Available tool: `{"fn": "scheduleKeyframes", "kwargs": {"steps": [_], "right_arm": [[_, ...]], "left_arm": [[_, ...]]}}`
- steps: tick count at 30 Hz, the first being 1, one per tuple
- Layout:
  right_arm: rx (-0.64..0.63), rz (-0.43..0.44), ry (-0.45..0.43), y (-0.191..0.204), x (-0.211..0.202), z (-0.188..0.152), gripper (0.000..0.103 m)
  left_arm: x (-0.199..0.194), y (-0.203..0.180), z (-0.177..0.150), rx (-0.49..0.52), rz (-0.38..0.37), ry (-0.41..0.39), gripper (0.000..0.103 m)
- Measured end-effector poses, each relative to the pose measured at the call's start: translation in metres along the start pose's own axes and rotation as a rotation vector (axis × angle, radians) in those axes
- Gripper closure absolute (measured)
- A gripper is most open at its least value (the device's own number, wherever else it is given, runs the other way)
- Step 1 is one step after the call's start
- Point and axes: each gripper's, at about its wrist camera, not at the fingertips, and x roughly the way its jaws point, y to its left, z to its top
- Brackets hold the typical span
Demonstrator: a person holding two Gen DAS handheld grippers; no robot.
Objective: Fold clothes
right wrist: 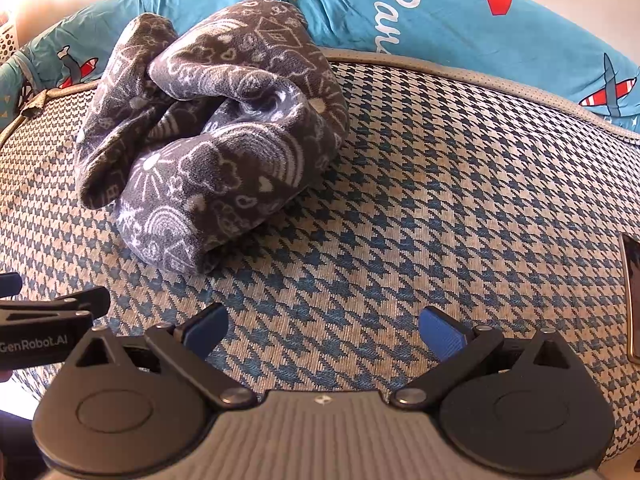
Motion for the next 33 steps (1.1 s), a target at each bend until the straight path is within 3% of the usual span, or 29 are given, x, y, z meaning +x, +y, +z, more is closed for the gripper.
{"fn": "scheduleKeyframes", "kwargs": {"steps": [33], "right_arm": [[-0.005,0.020,-0.009,0.0023,-0.0006,-0.0009,0.001]], "left_arm": [[0.0001,-0.0023,-0.0001,0.009,-0.001,-0.001,0.000]]}}
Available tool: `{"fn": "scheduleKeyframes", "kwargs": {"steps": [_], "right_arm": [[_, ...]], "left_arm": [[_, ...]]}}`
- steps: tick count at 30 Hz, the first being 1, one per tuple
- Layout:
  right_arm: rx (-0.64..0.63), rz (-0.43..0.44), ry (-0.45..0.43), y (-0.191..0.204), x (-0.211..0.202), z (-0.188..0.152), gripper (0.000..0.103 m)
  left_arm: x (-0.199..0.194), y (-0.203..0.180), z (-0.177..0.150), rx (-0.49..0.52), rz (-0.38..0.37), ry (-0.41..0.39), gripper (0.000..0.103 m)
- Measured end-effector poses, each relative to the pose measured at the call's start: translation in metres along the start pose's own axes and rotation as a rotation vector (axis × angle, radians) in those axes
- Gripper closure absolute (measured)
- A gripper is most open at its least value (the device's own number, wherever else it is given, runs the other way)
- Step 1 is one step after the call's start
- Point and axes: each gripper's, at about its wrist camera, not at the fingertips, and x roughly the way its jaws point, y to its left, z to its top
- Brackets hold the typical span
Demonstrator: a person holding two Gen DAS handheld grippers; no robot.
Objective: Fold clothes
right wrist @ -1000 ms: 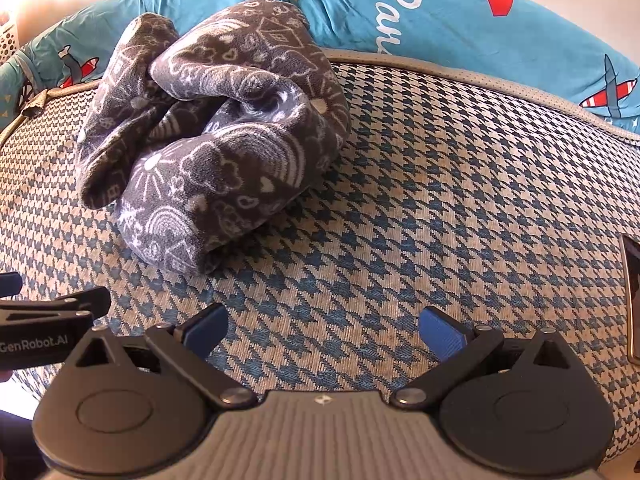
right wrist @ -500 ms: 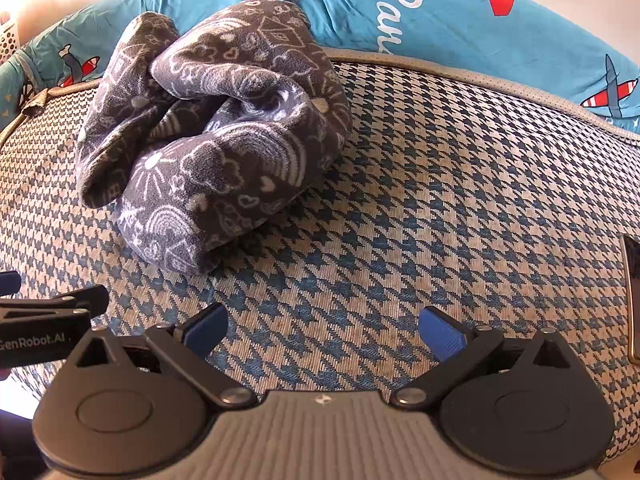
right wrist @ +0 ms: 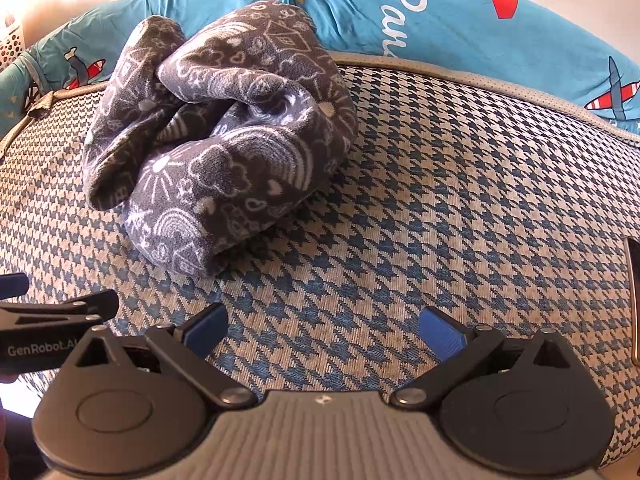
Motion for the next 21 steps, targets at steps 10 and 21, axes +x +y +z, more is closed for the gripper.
{"fn": "scheduleKeyframes", "kwargs": {"steps": [10,21], "right_arm": [[-0.007,0.009,-0.002,0.0033,0.0000,-0.0006,0.001],[-0.007,0.013,-0.001,0.0040,-0.0001,-0.0012,0.001]], "left_arm": [[-0.0012,0.0017,-0.0002,-0.001,0.000,-0.002,0.000],[-0.0008,0.0016,-0.0007,0.001,0.002,-0.002,0.000]]}}
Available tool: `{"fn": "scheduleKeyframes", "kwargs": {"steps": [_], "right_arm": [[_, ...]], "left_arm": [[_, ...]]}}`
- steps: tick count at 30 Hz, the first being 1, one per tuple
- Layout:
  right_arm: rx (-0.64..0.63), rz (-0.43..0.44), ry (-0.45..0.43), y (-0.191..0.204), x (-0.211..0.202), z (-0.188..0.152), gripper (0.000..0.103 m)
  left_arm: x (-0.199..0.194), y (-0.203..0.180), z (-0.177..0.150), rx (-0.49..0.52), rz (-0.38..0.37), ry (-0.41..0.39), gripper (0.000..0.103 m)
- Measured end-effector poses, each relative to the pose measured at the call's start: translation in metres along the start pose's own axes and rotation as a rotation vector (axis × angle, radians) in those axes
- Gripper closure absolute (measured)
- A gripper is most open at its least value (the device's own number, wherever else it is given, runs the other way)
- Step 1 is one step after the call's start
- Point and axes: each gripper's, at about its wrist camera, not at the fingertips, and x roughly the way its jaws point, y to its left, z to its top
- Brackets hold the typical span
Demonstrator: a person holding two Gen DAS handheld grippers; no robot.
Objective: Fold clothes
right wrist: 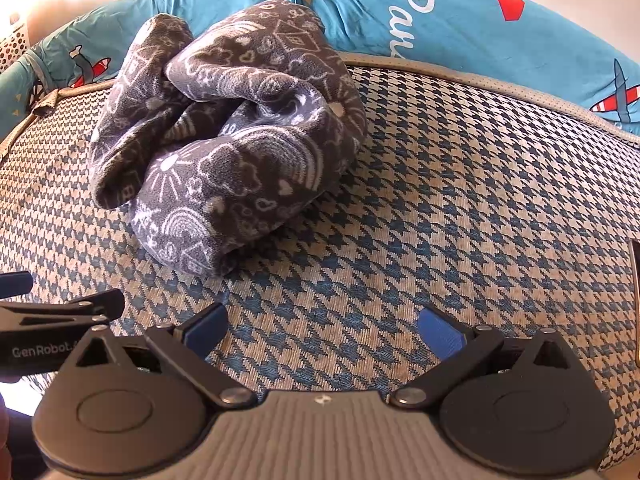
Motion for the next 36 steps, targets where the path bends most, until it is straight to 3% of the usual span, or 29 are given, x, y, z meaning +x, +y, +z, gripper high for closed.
{"fn": "scheduleKeyframes", "kwargs": {"steps": [36], "right_arm": [[0.038,0.011,-0.019,-0.008,0.000,0.005,0.001]], "left_arm": [[-0.002,-0.001,0.003,0.010,0.009,-0.030,0.000]]}}
